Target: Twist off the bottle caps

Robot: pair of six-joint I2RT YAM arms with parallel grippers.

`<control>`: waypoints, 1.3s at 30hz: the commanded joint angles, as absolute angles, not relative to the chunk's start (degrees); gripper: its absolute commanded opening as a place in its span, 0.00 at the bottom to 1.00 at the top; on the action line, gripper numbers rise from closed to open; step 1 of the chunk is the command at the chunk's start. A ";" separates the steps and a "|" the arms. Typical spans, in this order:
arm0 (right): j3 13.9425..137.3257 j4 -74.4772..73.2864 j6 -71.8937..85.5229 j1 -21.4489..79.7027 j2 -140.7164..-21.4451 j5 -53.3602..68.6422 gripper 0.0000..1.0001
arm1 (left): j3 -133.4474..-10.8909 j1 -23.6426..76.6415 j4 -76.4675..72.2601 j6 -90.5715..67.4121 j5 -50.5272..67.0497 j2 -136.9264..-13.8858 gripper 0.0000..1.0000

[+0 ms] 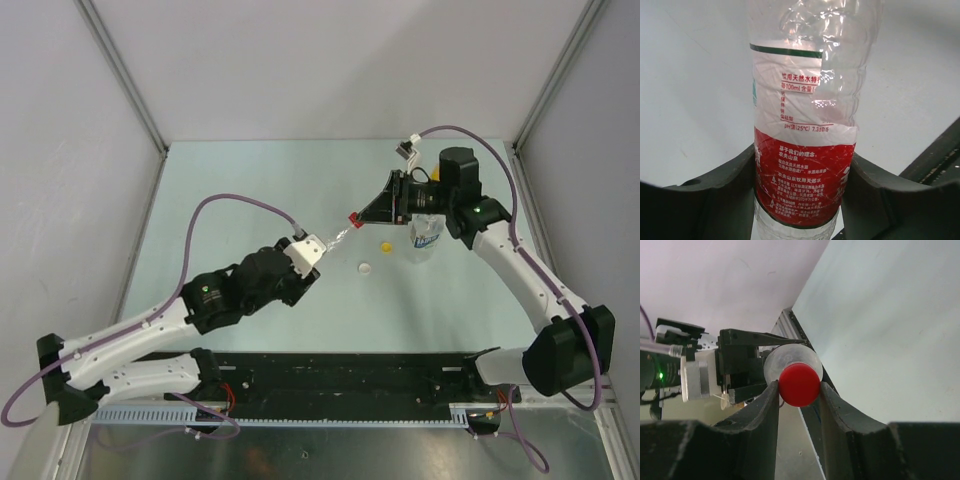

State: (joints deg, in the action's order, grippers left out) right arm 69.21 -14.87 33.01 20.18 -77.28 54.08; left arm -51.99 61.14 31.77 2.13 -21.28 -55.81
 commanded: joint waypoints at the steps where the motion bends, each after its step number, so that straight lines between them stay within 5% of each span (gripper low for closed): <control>1: 69.47 -9.23 32.40 20.63 -73.73 57.71 0.00 | -54.85 59.83 26.27 3.29 -10.06 -51.79 0.37; 19: 69.43 -7.23 25.56 20.30 -67.47 61.82 0.00 | -54.10 50.72 22.86 0.97 24.98 -51.53 0.37; 39: 69.43 -4.45 17.94 19.86 -60.76 68.93 0.00 | -55.24 45.37 18.07 -3.13 50.60 -52.15 0.32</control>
State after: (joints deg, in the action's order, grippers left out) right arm 69.21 -7.49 21.32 19.86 -61.93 66.59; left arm -52.07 45.10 23.92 -3.16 37.60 -52.53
